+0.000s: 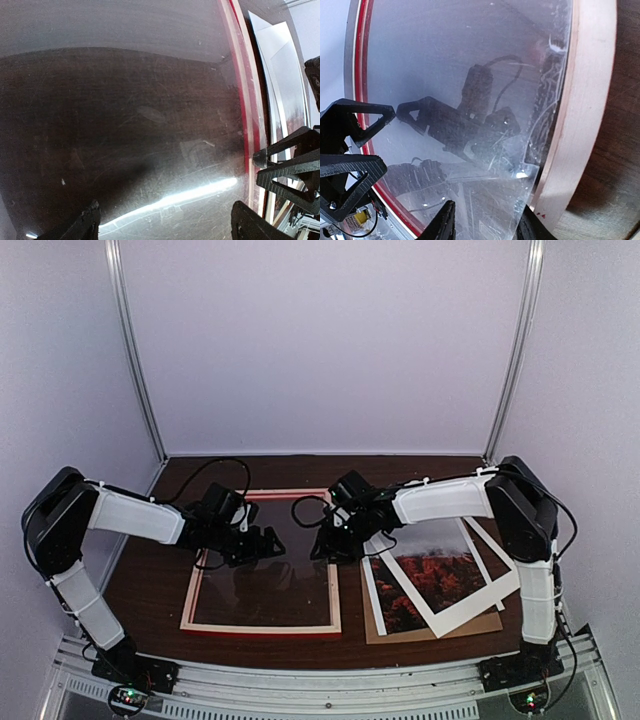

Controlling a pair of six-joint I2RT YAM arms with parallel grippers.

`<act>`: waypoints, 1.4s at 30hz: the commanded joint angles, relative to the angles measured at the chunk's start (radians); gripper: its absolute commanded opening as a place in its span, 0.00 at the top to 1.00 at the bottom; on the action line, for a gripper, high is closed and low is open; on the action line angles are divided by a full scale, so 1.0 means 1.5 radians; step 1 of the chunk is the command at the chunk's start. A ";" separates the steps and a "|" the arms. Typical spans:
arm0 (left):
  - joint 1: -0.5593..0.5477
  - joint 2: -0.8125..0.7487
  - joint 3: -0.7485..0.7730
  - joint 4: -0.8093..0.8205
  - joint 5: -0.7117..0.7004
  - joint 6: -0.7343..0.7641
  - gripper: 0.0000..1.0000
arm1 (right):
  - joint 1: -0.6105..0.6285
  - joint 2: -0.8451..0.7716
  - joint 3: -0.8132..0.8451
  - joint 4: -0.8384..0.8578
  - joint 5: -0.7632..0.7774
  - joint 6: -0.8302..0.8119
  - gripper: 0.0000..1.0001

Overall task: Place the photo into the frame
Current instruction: Place the glass panel at the frame body.

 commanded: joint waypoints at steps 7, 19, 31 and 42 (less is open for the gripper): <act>-0.002 -0.007 -0.009 -0.023 -0.019 0.012 0.09 | -0.001 -0.040 0.040 -0.069 0.076 -0.051 0.59; -0.002 -0.013 -0.005 -0.028 -0.020 0.014 0.09 | 0.010 -0.032 0.066 -0.073 0.075 -0.067 0.59; -0.002 -0.062 0.028 -0.036 -0.011 0.057 0.06 | 0.016 -0.045 0.059 -0.098 0.100 -0.090 0.59; 0.000 -0.149 0.119 -0.220 -0.148 0.191 0.02 | -0.010 -0.161 -0.020 -0.171 0.216 -0.161 0.58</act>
